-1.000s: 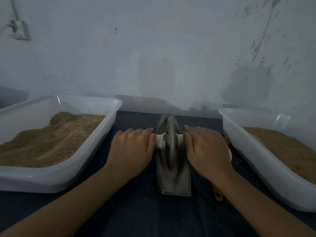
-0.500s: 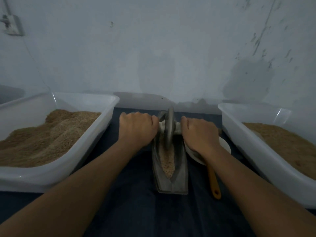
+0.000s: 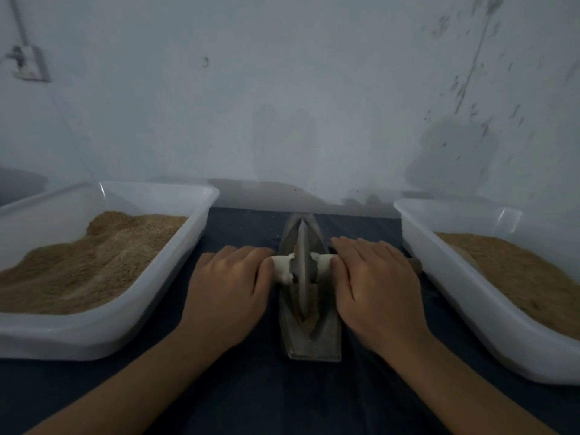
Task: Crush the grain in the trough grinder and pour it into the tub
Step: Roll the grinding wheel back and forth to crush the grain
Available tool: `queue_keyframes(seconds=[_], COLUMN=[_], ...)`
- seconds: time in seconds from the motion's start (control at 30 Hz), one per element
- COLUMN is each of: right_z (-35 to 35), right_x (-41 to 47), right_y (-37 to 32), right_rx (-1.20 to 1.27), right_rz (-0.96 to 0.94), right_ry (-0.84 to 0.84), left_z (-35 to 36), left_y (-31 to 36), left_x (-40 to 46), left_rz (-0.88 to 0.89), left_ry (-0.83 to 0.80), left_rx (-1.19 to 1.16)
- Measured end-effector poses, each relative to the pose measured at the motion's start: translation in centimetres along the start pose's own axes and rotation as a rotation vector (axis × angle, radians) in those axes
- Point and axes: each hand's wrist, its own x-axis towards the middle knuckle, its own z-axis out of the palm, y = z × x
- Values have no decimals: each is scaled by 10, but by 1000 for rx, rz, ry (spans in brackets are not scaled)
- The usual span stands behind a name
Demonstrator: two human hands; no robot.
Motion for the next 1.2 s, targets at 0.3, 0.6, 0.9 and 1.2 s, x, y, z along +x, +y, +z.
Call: queue_keyframes(seconds=[0.3, 0.6, 0.9, 1.2], right_z=[30, 47, 13, -6], right_x=[46, 84, 20, -1], right_y=[10, 17, 6, -8], right_rx=[-18, -224, 21, 21], right_rz=[50, 82, 67, 9], right_ry=[-27, -262, -17, 5], left_z=[25, 49, 4, -10], left_y=[-12, -23, -1, 0], left_x=[42, 79, 25, -2], left_rz=[98, 97, 63, 26], left_ry=[-113, -286, -188, -115], left_rx=[313, 517, 306, 50])
